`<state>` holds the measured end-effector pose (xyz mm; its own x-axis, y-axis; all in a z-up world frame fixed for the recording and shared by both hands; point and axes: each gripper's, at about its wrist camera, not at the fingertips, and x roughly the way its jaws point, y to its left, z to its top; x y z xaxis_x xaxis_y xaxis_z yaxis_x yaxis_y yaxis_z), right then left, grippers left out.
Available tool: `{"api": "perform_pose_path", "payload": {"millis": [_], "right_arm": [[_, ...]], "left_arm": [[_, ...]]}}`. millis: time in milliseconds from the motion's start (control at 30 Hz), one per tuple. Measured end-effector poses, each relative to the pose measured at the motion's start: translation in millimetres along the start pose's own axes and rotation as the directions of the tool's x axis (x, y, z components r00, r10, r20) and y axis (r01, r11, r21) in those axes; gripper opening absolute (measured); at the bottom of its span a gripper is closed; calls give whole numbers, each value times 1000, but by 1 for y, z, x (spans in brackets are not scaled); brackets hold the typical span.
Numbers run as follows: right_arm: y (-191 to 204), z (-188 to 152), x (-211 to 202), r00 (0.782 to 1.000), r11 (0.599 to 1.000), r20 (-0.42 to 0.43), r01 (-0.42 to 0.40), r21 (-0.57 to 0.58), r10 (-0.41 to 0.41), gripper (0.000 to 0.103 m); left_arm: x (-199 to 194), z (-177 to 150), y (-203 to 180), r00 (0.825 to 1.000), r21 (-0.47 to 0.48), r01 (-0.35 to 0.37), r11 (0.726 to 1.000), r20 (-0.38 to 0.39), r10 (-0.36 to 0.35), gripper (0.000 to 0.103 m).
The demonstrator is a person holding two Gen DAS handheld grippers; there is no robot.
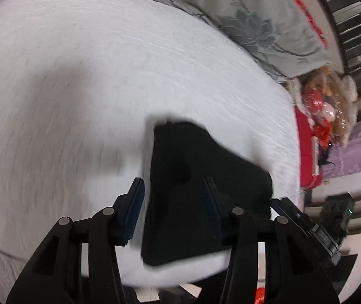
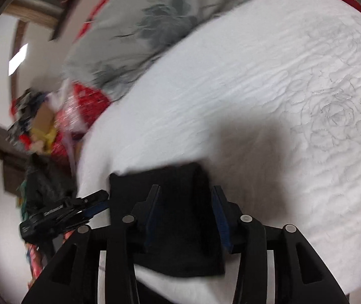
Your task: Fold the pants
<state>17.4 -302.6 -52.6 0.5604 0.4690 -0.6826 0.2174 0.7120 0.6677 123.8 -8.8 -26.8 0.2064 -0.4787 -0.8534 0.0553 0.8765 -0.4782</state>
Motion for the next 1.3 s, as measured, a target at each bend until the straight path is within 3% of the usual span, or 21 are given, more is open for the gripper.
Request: {"api": "perform_pose_path", "payload": {"millis": [167,300,400,533,667,900,933,1033,1067,1133,1200,1300], "right_arm": [[6,-22,4,996,995,-29,79,-67,-81,45],[10,-29,13,994,990,-39,99,-103,-103,45],[12,-35,12,992,984,-23,119,-134,-123,42],[8,-36,12,993,988,-23,114,-107,-117,33],[-5,-35,7,997,997,-31,70,-29,-71,33],[-5,-32,9,998,998,-34,59,-10,-60,36],[-4,-31,10,997,998,-34,63,-16,-64,36],[-3,-29,11,997,997,-28,71,-34,-72,26],[-3,-29,9,998,998,-27,60,-33,-61,25],[0,-28,-4,1000,1000,-3,18,-25,-18,22],[3,-29,-16,1000,999,10,-7,-47,7,22],[-8,-32,-8,999,997,-21,46,-56,-47,22]], "left_arm": [[-1,-49,-6,995,-25,82,996,-50,-83,50],[19,-64,-11,993,-24,39,999,-107,-41,50],[26,-62,-5,994,-83,31,996,-102,-40,50],[30,-60,2,987,-178,94,980,-113,-115,50],[32,-57,14,973,-316,177,932,-84,-214,50],[38,-48,14,980,-373,138,917,-81,-181,49],[38,-46,11,983,-369,125,921,-82,-166,48],[37,-44,3,992,-354,64,933,-80,-98,15],[35,-46,4,990,-359,66,931,-89,-105,12],[27,-52,7,985,-378,107,920,-88,-151,11],[22,-58,4,989,-333,87,939,-82,-121,11],[45,-60,9,985,-326,39,944,-145,-90,11]]}}
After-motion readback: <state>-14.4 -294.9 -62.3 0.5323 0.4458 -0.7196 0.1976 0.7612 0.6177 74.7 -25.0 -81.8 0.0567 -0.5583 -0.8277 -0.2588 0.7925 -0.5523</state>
